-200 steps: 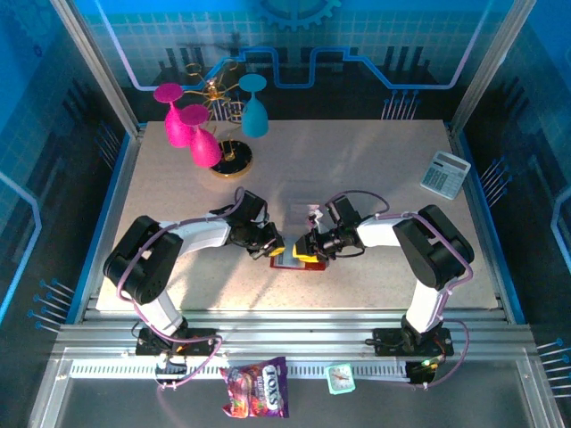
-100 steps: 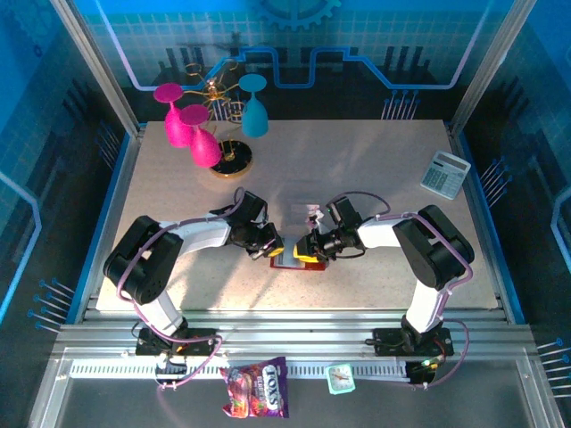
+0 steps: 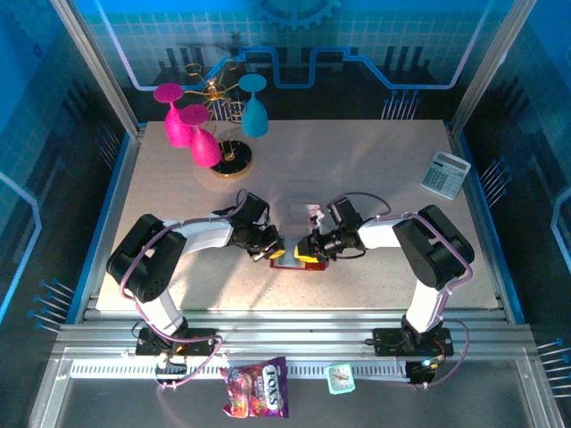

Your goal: Take the credit cards out of the card holder

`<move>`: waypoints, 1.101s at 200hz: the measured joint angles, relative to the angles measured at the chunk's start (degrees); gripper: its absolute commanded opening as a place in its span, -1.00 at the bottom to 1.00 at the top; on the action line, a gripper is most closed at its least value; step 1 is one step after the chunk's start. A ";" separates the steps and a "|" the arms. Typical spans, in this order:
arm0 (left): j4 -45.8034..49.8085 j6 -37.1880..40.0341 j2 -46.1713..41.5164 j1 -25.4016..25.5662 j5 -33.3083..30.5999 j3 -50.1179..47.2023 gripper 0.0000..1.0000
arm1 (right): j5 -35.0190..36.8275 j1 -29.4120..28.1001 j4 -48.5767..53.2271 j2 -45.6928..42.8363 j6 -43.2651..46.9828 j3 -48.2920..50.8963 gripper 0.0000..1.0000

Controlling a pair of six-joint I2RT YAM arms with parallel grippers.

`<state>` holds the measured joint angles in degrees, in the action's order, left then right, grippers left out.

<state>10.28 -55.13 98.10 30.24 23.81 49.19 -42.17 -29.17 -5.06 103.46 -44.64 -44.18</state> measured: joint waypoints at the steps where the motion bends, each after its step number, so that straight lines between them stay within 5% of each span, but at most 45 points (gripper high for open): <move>1: 0.00 0.00 0.00 0.00 0.00 0.00 -0.81 | -0.02 0.00 0.00 0.00 -0.02 0.00 -0.39; 220: -1.14 -0.46 3.10 5.84 4.22 10.38 -0.79 | 10.32 8.66 17.27 -21.44 4.74 1.44 -0.27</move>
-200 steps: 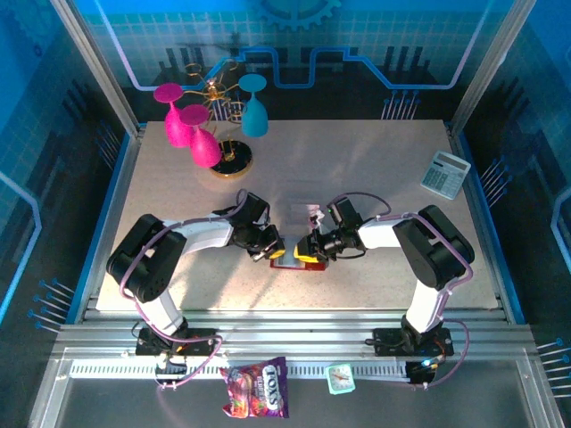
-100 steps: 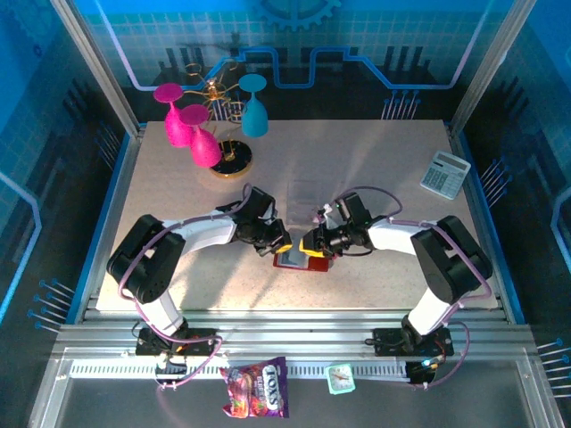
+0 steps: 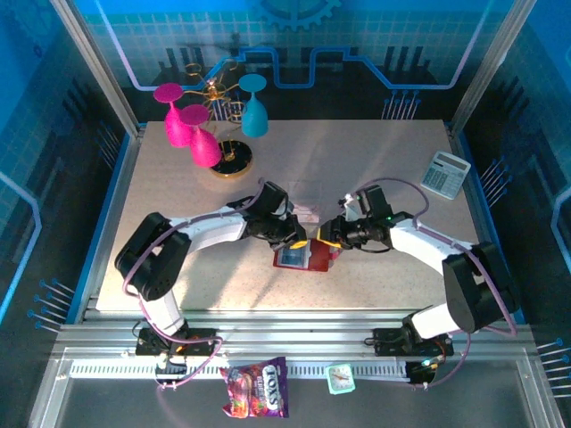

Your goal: Take the credit cards out of the card holder

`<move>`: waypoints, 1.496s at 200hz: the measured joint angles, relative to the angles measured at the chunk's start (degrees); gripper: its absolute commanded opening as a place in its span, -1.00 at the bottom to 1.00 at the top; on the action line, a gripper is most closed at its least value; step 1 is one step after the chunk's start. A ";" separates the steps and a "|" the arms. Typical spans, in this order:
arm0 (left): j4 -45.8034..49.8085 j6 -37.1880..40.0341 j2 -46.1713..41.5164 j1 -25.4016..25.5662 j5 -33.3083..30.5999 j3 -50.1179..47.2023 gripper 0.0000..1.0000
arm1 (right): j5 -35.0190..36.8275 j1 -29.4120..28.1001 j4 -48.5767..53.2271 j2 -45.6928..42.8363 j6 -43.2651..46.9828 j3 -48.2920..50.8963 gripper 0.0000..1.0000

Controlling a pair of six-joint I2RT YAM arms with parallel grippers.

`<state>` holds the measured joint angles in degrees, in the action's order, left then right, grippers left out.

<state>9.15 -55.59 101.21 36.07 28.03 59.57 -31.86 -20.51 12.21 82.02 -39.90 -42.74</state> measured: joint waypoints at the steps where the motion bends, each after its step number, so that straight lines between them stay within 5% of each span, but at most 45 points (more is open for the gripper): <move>1: -0.04 0.00 0.13 0.07 0.04 0.07 -0.79 | 0.02 0.04 0.09 -0.07 0.02 0.00 -0.27; 75: -1.88 -1.46 8.85 3.17 2.40 4.02 -0.77 | 5.22 2.12 8.55 -3.37 4.46 1.84 -0.22; 161: -2.84 -1.49 9.92 2.93 3.76 5.64 -0.77 | 5.75 2.27 6.99 2.10 5.25 2.69 -0.33; 299: -5.20 -1.40 -2.05 -5.73 3.04 -4.24 -0.79 | 4.46 2.21 0.90 11.02 2.67 2.23 -0.57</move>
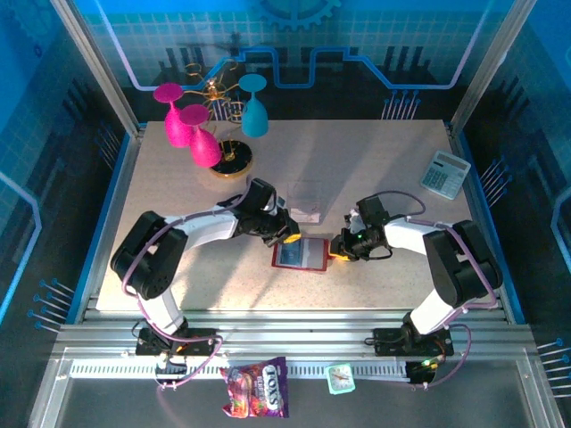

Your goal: Take the credit cards out of the card holder

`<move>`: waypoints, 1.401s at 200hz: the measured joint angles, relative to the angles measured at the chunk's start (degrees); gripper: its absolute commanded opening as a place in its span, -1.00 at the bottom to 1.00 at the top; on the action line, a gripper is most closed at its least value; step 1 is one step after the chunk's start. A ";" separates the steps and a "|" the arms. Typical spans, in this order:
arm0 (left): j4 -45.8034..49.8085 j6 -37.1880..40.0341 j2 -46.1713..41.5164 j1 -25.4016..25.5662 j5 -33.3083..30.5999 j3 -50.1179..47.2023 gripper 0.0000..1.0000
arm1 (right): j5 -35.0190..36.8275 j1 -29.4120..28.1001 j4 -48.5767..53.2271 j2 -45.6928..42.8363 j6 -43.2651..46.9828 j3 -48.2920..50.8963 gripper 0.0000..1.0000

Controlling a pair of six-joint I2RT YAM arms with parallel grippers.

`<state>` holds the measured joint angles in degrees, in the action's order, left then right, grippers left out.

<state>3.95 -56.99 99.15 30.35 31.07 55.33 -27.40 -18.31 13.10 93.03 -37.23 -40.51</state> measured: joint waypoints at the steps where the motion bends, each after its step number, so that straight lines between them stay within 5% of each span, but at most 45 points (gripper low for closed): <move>1: 0.02 0.02 -0.11 -0.09 -0.04 -0.09 -0.79 | 0.00 0.00 -0.02 0.02 -0.04 0.00 -0.57; 119: 0.70 1.73 -6.99 -4.44 -2.19 -6.71 -0.79 | -3.54 -1.36 -4.07 4.98 -4.85 -2.86 -0.79; 208: 1.99 3.61 -7.17 -4.94 -2.84 -8.24 -0.79 | -0.61 -3.41 -3.10 3.98 -2.82 -5.64 -0.42; 280: 2.73 5.09 -6.32 -6.38 -3.41 -8.26 -0.81 | 5.09 -5.70 5.35 -4.11 -0.24 -11.98 -0.41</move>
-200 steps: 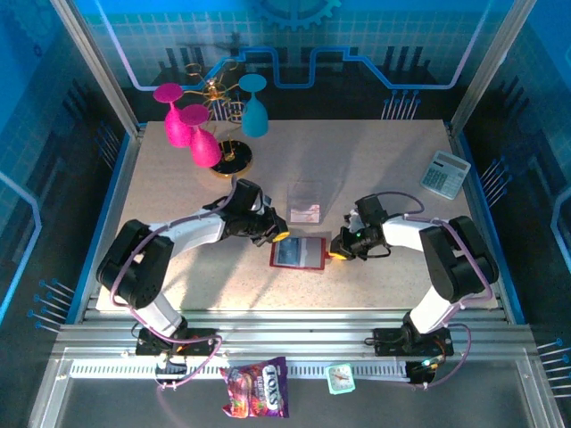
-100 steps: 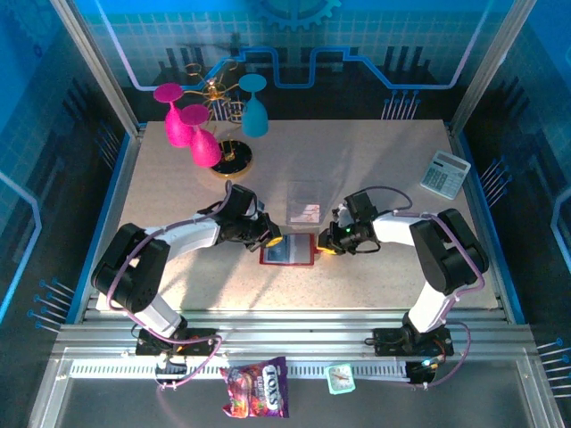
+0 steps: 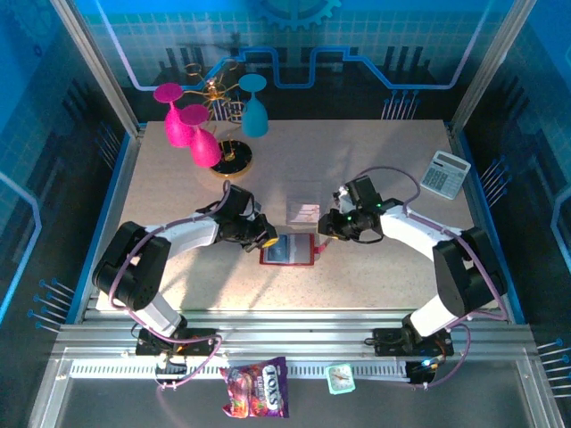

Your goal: Take the credit cards out of the card holder

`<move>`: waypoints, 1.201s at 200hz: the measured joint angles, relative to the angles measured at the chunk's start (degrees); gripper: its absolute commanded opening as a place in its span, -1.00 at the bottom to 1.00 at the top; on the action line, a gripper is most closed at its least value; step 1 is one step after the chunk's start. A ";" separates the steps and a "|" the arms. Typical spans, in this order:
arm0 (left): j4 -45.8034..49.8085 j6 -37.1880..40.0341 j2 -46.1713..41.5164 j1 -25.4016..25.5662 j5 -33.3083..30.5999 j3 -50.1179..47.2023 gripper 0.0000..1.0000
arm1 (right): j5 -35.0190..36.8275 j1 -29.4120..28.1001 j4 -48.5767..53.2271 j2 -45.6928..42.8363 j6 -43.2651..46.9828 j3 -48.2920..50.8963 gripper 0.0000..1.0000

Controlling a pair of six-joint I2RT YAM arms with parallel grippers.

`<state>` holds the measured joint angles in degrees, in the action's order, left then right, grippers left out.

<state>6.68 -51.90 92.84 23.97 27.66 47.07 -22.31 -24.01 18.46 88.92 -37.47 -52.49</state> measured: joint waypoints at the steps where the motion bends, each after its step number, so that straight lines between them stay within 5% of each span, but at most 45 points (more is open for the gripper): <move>1: 0.00 0.00 0.00 0.00 0.00 0.00 -0.80 | 0.02 -0.13 0.04 0.00 0.02 -0.20 -0.41; 106: -5.77 -0.24 2.38 -0.20 1.36 -5.70 -0.82 | -5.16 -10.86 -7.76 13.49 -8.07 -5.09 -0.44; 240: -6.60 -0.04 2.16 -3.02 2.34 -6.12 -0.82 | -6.25 -11.67 -10.99 18.56 -10.34 -7.91 -0.44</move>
<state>0.08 -51.94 95.00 20.95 30.00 40.95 -28.56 -35.68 7.46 107.48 -47.81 -60.40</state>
